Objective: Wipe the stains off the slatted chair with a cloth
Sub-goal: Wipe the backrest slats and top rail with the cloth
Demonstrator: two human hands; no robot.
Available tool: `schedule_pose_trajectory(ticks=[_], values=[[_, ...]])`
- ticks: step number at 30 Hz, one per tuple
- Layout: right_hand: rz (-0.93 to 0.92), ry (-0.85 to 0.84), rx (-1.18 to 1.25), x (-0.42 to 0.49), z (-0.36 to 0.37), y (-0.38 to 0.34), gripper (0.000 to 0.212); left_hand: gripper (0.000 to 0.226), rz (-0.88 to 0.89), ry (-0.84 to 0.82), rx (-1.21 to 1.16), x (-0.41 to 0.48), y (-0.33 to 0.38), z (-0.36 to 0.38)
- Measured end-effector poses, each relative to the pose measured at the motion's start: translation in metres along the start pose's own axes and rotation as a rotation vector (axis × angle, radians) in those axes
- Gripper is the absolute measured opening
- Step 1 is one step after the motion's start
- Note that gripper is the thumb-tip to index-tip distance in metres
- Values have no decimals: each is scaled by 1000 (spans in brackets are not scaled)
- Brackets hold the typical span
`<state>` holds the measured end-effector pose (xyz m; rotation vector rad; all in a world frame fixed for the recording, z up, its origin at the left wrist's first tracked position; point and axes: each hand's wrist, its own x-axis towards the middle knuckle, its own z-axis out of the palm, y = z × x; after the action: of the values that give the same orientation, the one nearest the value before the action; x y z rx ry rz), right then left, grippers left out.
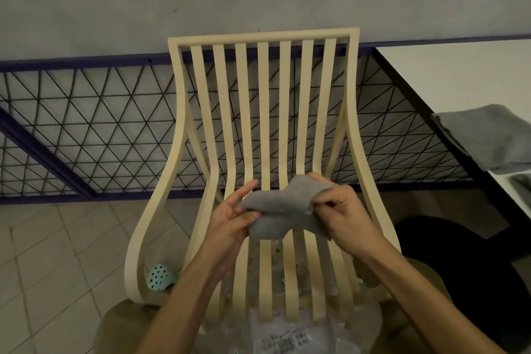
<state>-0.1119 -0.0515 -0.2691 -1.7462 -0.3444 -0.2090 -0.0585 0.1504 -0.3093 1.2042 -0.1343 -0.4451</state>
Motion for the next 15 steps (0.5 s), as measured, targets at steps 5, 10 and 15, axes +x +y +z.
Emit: schedule_pose_trajectory(ticks=[5,10,15], values=[[-69,-295,-328,-2,-8,-14,54,51,-71,59,-19,4,6,-3],[108,-69,-133,0,-25,4,45,53,-93,-11,-1,3,12,-2],[358,96,219,2,-24,5,33,38,-85,-136,-33,2,24,-4]])
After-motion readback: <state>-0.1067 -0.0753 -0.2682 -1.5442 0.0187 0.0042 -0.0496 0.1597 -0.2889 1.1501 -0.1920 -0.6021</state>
